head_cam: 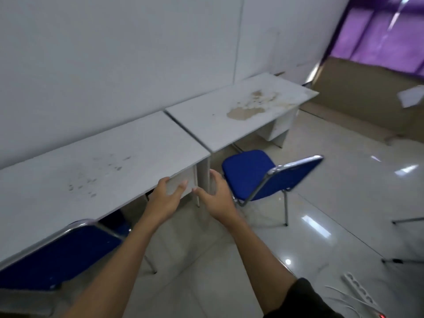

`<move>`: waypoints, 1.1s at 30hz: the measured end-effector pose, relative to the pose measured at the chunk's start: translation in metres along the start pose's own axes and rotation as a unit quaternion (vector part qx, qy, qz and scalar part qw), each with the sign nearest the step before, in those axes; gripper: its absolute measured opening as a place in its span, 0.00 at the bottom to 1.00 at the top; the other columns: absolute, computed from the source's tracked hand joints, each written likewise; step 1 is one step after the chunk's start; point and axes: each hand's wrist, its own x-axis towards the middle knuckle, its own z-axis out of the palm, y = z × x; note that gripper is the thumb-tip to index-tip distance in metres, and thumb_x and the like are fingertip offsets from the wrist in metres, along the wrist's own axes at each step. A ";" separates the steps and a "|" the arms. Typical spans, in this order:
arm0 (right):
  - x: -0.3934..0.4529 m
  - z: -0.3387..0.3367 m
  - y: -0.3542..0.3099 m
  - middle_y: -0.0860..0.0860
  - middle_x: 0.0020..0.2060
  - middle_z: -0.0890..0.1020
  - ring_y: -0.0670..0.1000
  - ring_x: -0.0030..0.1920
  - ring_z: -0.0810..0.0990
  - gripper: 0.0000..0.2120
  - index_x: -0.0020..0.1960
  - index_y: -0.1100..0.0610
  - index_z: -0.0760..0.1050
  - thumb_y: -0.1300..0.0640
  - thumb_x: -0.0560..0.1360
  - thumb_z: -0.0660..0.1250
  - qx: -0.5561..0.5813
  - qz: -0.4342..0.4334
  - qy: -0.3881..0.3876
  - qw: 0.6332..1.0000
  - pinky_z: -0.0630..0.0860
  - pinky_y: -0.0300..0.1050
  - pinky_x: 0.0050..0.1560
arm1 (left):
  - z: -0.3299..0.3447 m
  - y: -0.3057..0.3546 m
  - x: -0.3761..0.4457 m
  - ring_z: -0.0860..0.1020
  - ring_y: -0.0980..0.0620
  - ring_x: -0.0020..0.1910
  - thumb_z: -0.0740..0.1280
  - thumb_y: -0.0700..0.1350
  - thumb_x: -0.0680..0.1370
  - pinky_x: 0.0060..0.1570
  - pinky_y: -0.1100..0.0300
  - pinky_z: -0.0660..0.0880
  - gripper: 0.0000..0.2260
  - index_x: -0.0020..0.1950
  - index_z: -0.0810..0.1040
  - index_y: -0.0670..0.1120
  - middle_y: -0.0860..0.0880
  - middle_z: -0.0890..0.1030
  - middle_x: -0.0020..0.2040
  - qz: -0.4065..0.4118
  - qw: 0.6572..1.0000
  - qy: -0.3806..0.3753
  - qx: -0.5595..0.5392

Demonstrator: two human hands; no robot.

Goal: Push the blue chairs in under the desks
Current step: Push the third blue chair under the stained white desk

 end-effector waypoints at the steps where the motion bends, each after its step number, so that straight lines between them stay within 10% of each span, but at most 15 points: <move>1: -0.001 -0.004 -0.001 0.45 0.78 0.64 0.46 0.75 0.64 0.40 0.81 0.46 0.59 0.42 0.75 0.73 -0.003 0.004 0.006 1.000 0.64 0.44 0.70 | 0.002 0.003 -0.001 0.70 0.43 0.75 0.65 0.71 0.76 0.71 0.46 0.70 0.38 0.80 0.64 0.51 0.46 0.68 0.79 0.000 1.000 0.001 0.002; 8: 0.034 -0.147 0.041 0.45 0.79 0.62 0.49 0.77 0.62 0.40 0.80 0.44 0.58 0.39 0.75 0.72 0.038 0.043 0.117 0.991 0.66 0.49 0.71 | 0.149 0.093 0.045 0.78 0.51 0.59 0.64 0.70 0.78 0.49 0.60 0.74 0.36 0.79 0.65 0.51 0.48 0.72 0.72 0.070 0.991 -0.104 0.043; 16: 0.129 -0.270 0.101 0.49 0.77 0.65 0.51 0.72 0.69 0.39 0.79 0.44 0.61 0.40 0.74 0.74 0.032 0.107 0.178 0.978 0.73 0.52 0.68 | 0.289 0.155 0.133 0.73 0.42 0.72 0.63 0.81 0.66 0.68 0.41 0.75 0.51 0.81 0.63 0.52 0.45 0.66 0.79 0.069 0.983 -0.163 0.046; 27: 0.254 -0.365 0.171 0.50 0.77 0.64 0.53 0.75 0.67 0.40 0.79 0.47 0.61 0.38 0.73 0.73 -0.153 0.142 0.138 0.968 0.71 0.56 0.71 | 0.408 0.164 0.209 0.69 0.42 0.75 0.66 0.70 0.77 0.70 0.44 0.70 0.38 0.80 0.63 0.51 0.44 0.65 0.79 -0.030 0.982 -0.179 0.055; 33: 0.296 -0.392 0.211 0.49 0.74 0.68 0.52 0.74 0.66 0.34 0.74 0.45 0.66 0.34 0.73 0.67 -0.317 0.144 0.086 0.933 0.54 0.64 0.75 | 0.438 0.146 0.224 0.70 0.46 0.73 0.67 0.71 0.75 0.69 0.49 0.70 0.36 0.77 0.68 0.52 0.47 0.69 0.77 -0.114 0.988 -0.099 -0.010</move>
